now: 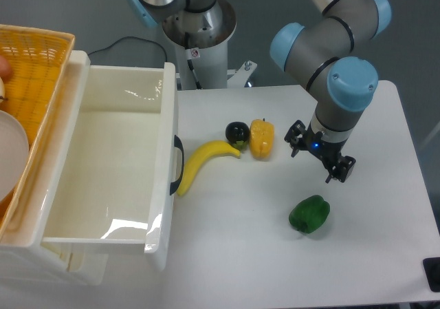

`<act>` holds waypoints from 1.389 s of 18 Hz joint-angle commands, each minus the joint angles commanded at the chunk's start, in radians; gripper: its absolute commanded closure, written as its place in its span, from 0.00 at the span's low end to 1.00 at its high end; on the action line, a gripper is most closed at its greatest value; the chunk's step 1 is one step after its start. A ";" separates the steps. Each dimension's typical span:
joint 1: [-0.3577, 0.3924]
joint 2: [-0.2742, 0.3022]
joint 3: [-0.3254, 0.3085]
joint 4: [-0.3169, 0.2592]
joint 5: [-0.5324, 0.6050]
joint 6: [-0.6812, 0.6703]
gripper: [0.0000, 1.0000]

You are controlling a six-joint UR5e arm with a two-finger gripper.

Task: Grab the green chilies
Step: 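Move the gripper down toward the green bell pepper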

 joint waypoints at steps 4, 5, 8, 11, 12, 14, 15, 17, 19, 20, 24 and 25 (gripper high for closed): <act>0.000 0.000 -0.006 0.005 -0.002 -0.005 0.00; -0.002 -0.002 -0.011 0.009 -0.002 -0.015 0.00; 0.002 -0.017 -0.061 0.098 -0.009 -0.060 0.00; 0.020 -0.049 -0.049 0.117 -0.009 -0.089 0.00; 0.029 -0.064 -0.034 0.115 -0.009 -0.092 0.00; 0.043 -0.087 -0.015 0.115 -0.018 -0.095 0.00; 0.051 -0.100 -0.009 0.115 -0.023 -0.094 0.00; 0.057 -0.130 0.015 0.115 -0.023 -0.095 0.00; 0.057 -0.162 0.046 0.115 -0.023 -0.095 0.00; 0.057 -0.175 0.057 0.115 -0.023 -0.095 0.00; 0.055 -0.183 0.063 0.115 -0.035 -0.132 0.00; 0.055 -0.187 0.064 0.117 -0.054 -0.138 0.00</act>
